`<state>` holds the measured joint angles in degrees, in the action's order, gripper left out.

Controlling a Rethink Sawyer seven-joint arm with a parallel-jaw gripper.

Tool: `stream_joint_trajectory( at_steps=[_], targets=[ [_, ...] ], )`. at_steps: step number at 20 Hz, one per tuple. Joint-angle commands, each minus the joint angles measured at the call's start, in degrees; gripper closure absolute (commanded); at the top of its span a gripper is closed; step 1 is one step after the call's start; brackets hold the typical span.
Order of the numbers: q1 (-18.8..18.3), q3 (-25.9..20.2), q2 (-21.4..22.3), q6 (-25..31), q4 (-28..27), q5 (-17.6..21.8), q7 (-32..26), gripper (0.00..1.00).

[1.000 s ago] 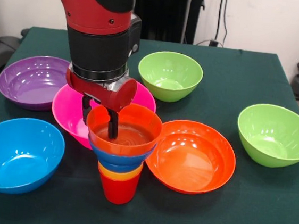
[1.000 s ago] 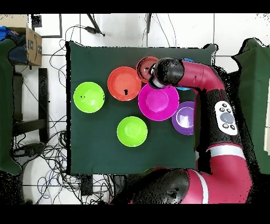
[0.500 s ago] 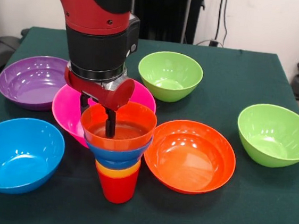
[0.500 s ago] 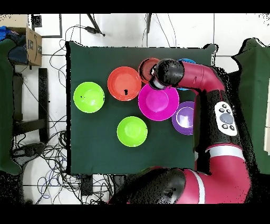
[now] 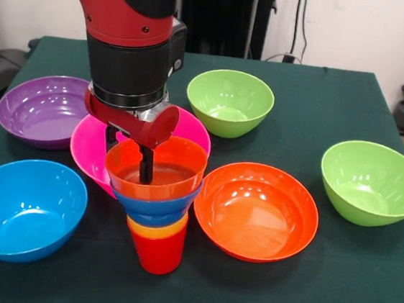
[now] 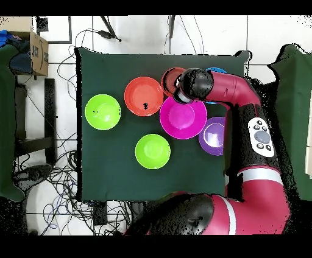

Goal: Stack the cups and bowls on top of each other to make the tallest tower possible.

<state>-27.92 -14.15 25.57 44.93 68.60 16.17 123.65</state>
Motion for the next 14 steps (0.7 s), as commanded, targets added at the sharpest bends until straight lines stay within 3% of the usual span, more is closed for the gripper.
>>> stream_joint_trajectory(
  at_steps=[1,14],
  targets=[
    [2.6,-0.1,-2.4,-1.2,-1.9,0.3,2.9,0.0],
    [4.2,0.5,-2.5,1.8,-4.5,-0.7,3.2,0.0]
  ],
)
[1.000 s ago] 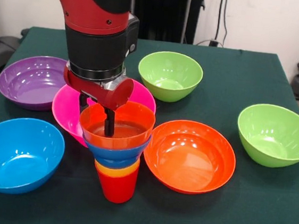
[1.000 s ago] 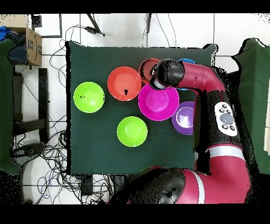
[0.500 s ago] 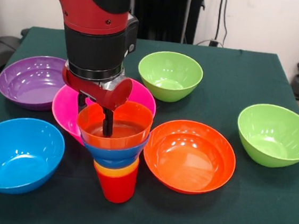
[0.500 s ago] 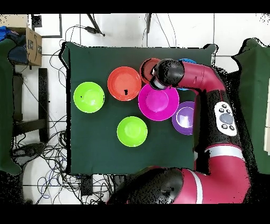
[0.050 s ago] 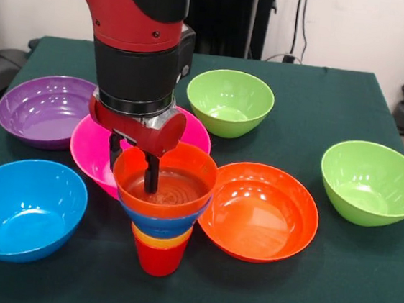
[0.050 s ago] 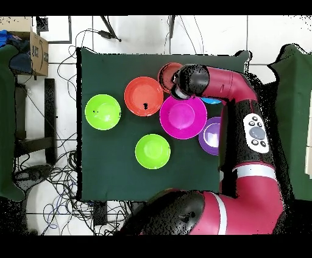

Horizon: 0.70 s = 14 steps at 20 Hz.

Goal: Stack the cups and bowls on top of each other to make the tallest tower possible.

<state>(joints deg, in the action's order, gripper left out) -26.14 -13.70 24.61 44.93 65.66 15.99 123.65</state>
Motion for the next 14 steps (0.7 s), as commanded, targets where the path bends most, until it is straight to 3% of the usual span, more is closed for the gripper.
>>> stream_joint_trajectory(
  at_steps=[1,14],
  targets=[
    [2.5,0.1,-1.4,1.8,-1.3,-0.6,3.3,0.0],
    [2.9,0.7,-1.0,3.5,-1.4,-2.0,3.1,0.0]
  ],
)
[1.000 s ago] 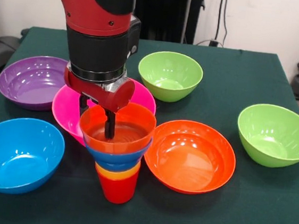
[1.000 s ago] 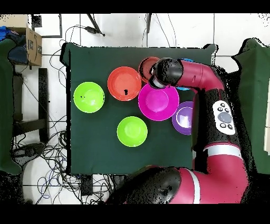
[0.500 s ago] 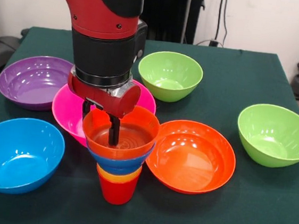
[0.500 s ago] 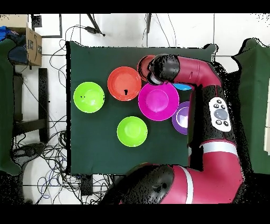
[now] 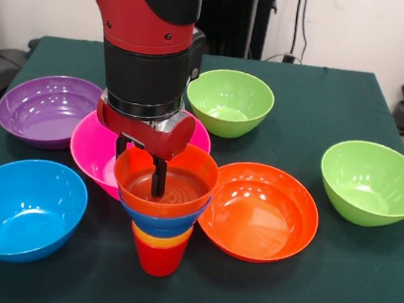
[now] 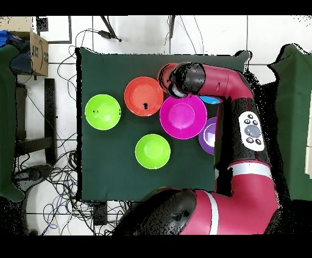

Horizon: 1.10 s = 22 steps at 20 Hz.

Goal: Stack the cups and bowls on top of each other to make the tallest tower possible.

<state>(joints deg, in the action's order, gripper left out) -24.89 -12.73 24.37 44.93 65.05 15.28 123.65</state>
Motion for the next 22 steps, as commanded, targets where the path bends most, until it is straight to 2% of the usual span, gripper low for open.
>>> stream_joint_trajectory(
  at_steps=[1,12,22],
  targets=[
    [1.6,-0.2,-0.6,3.8,-0.8,-1.4,2.9,0.0],
    [2.2,1.1,0.8,5.9,-0.3,-2.7,1.3,0.0],
    [2.5,1.3,1.8,7.6,-2.4,-4.3,1.7,0.0]
  ],
)
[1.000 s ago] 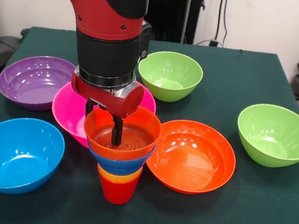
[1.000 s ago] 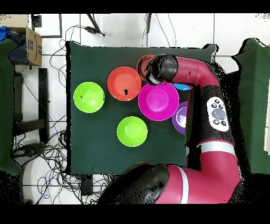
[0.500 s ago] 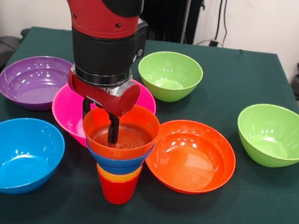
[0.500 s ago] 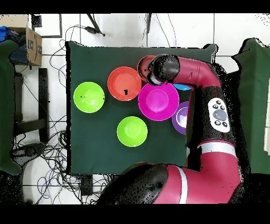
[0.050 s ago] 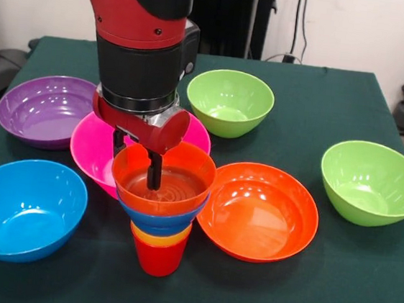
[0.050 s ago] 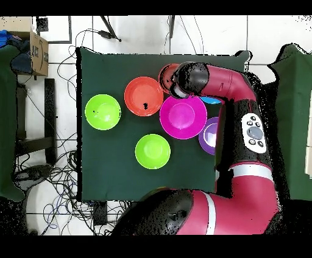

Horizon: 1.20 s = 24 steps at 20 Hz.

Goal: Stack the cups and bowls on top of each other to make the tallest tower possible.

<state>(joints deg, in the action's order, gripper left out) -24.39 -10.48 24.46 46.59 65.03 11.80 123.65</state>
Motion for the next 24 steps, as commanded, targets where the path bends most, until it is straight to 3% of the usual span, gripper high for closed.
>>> stream_joint_trajectory(
  at_steps=[1,12,19,24],
  targets=[
    [2.1,-0.9,1.6,6.2,-2.7,-1.0,1.7,0.0],
    [3.0,0.3,3.5,12.1,-6.3,-1.5,1.1,0.0],
    [3.2,1.1,7.2,20.4,-6.8,-1.8,0.9,0.0],
    [3.1,1.0,7.7,18.1,-4.6,-1.9,1.5,0.0]
  ],
)
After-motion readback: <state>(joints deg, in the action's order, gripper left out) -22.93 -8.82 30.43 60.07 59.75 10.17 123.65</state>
